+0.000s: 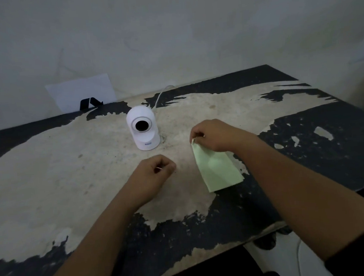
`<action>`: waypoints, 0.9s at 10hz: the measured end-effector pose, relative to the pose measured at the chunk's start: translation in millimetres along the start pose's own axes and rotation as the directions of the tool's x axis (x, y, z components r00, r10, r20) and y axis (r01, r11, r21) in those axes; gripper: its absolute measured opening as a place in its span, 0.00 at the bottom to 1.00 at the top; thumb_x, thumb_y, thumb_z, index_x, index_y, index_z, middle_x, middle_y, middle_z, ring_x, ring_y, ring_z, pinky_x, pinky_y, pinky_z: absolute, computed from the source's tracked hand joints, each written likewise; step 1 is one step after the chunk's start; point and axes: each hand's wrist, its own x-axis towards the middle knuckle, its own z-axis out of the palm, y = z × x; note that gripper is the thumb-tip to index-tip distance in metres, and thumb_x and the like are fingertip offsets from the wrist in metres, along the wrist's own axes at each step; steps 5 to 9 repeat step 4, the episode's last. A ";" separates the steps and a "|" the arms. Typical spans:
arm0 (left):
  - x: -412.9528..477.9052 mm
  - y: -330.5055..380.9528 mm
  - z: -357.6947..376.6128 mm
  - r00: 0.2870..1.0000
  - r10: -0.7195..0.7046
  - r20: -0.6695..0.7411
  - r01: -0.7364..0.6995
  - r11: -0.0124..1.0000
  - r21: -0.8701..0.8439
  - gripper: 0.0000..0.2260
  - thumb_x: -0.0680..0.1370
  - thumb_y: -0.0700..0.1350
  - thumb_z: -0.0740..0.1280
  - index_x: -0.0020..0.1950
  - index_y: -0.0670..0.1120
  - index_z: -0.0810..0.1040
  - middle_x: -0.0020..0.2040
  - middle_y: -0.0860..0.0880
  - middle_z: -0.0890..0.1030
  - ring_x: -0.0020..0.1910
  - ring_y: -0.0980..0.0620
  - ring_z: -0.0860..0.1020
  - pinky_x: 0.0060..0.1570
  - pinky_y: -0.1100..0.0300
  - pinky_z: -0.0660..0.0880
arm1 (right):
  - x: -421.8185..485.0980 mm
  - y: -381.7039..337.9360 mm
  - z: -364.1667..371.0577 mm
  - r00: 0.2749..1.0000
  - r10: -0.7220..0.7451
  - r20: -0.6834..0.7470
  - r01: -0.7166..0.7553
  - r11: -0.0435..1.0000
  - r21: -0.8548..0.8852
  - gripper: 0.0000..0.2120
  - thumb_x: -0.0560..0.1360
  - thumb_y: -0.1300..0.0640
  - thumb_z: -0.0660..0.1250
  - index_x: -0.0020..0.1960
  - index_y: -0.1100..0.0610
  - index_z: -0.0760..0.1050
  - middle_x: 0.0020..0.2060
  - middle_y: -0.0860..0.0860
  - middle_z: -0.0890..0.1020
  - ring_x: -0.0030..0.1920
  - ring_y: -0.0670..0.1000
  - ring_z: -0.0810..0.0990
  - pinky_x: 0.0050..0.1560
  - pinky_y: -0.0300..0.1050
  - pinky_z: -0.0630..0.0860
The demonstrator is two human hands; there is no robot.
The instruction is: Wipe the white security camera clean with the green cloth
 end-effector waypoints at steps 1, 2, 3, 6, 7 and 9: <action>9.1 -16.3 -13.1 0.977 0.016 -0.211 0.033 0.974 0.226 0.07 0.77 0.49 0.63 0.48 0.48 0.78 0.48 0.52 0.79 0.47 0.53 0.76 0.45 0.59 0.69 | 19.7 0.8 17.2 0.999 0.034 -0.028 -0.035 0.999 -0.036 0.10 0.78 0.56 0.59 0.49 0.49 0.79 0.50 0.49 0.80 0.51 0.53 0.76 0.52 0.50 0.72; 24.6 -42.1 -28.0 0.975 -0.049 -0.217 0.140 0.893 0.427 0.13 0.76 0.52 0.63 0.58 0.49 0.75 0.61 0.46 0.75 0.59 0.45 0.73 0.59 0.52 0.69 | 41.9 2.8 31.1 0.996 0.028 -0.080 -0.036 0.994 -0.102 0.11 0.78 0.53 0.59 0.51 0.47 0.79 0.53 0.51 0.79 0.55 0.58 0.75 0.56 0.55 0.68; 27.6 -50.8 -32.0 0.974 -0.121 -0.194 0.207 0.824 0.527 0.16 0.76 0.54 0.63 0.62 0.51 0.73 0.66 0.44 0.72 0.64 0.41 0.70 0.63 0.48 0.67 | 46.7 4.1 35.9 0.997 -0.007 -0.072 -0.002 0.993 -0.122 0.11 0.78 0.52 0.58 0.55 0.47 0.79 0.55 0.53 0.78 0.56 0.58 0.74 0.57 0.56 0.67; 30.6 -55.4 -33.9 0.970 -0.128 -0.207 0.227 0.781 0.582 0.18 0.76 0.54 0.61 0.64 0.52 0.71 0.69 0.46 0.69 0.68 0.40 0.66 0.66 0.45 0.64 | 47.1 12.2 33.8 0.987 0.047 -0.154 -0.066 0.991 -0.119 0.14 0.77 0.49 0.60 0.61 0.49 0.75 0.58 0.53 0.76 0.59 0.58 0.74 0.61 0.56 0.66; 30.6 -55.4 -33.9 0.970 -0.128 -0.207 0.227 0.781 0.582 0.18 0.76 0.54 0.61 0.64 0.52 0.71 0.69 0.46 0.69 0.68 0.40 0.66 0.66 0.45 0.64 | 47.1 12.2 33.8 0.987 0.047 -0.154 -0.066 0.991 -0.119 0.14 0.77 0.49 0.60 0.61 0.49 0.75 0.58 0.53 0.76 0.59 0.58 0.74 0.61 0.56 0.66; 30.6 -55.4 -33.9 0.970 -0.128 -0.207 0.227 0.781 0.582 0.18 0.76 0.54 0.61 0.64 0.52 0.71 0.69 0.46 0.69 0.68 0.40 0.66 0.66 0.45 0.64 | 47.1 12.2 33.8 0.987 0.047 -0.154 -0.066 0.991 -0.119 0.14 0.77 0.49 0.60 0.61 0.49 0.75 0.58 0.53 0.76 0.59 0.58 0.74 0.61 0.56 0.66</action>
